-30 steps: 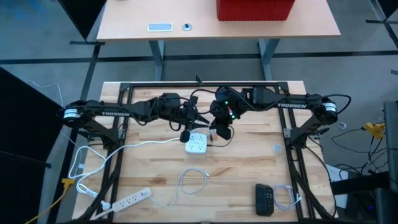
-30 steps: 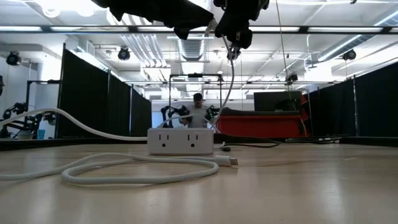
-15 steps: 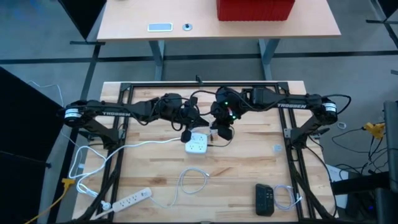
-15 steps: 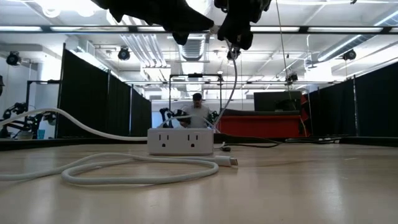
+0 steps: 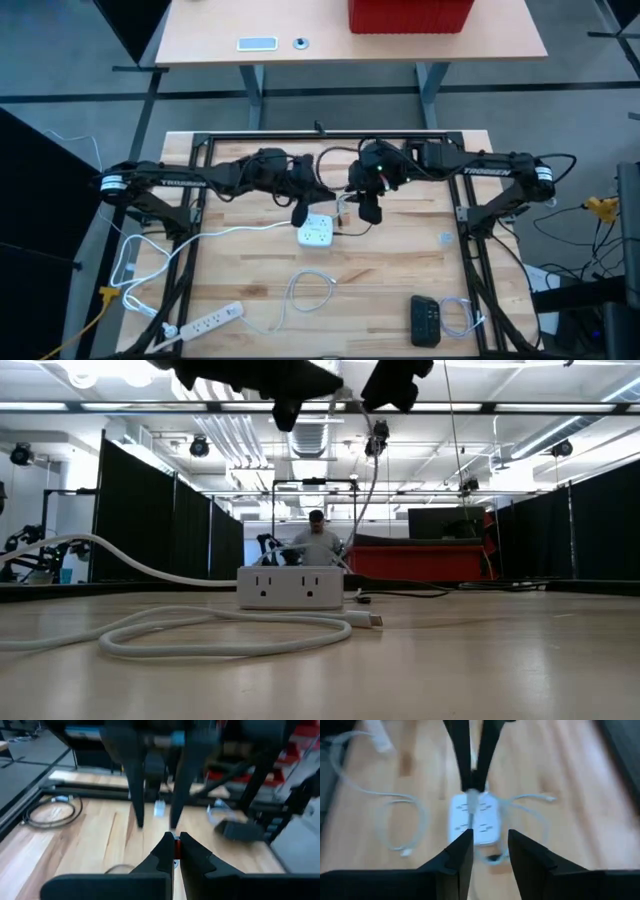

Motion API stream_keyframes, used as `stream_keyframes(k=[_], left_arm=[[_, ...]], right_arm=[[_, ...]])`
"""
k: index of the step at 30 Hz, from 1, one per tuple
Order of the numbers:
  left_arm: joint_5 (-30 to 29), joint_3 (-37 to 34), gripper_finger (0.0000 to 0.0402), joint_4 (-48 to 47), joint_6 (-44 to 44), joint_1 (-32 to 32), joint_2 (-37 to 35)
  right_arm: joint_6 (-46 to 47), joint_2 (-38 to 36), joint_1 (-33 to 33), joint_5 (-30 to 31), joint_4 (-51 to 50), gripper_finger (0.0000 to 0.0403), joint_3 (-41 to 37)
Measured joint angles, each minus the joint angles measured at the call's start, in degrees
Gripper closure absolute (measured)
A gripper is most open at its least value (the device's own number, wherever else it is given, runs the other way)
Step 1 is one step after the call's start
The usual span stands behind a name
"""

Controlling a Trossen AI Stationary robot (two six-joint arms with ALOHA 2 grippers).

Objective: Insert USB
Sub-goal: Insert the blue USB cable into the top white outlet extension

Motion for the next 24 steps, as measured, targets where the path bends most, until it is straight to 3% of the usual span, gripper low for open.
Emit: stream_keyframes(k=[5,13,24], left_arm=[[-1.0,0.0,0.0401,4.5,-2.8,0.4,-2.5],[-1.9,0.1,0.0401,8.1,-3.7,0.7,-3.5],[-1.3,0.1,0.0402,11.9,-4.2,0.7,-3.5]], right_arm=[[-2.6,-2.2,3.0,6.9,3.2,0.0316,0.0],[-2.6,-5.4,3.0,7.3,13.4,0.0340,0.0],[-2.3,-5.6,3.0,8.2,13.3,0.0358,-0.1]])
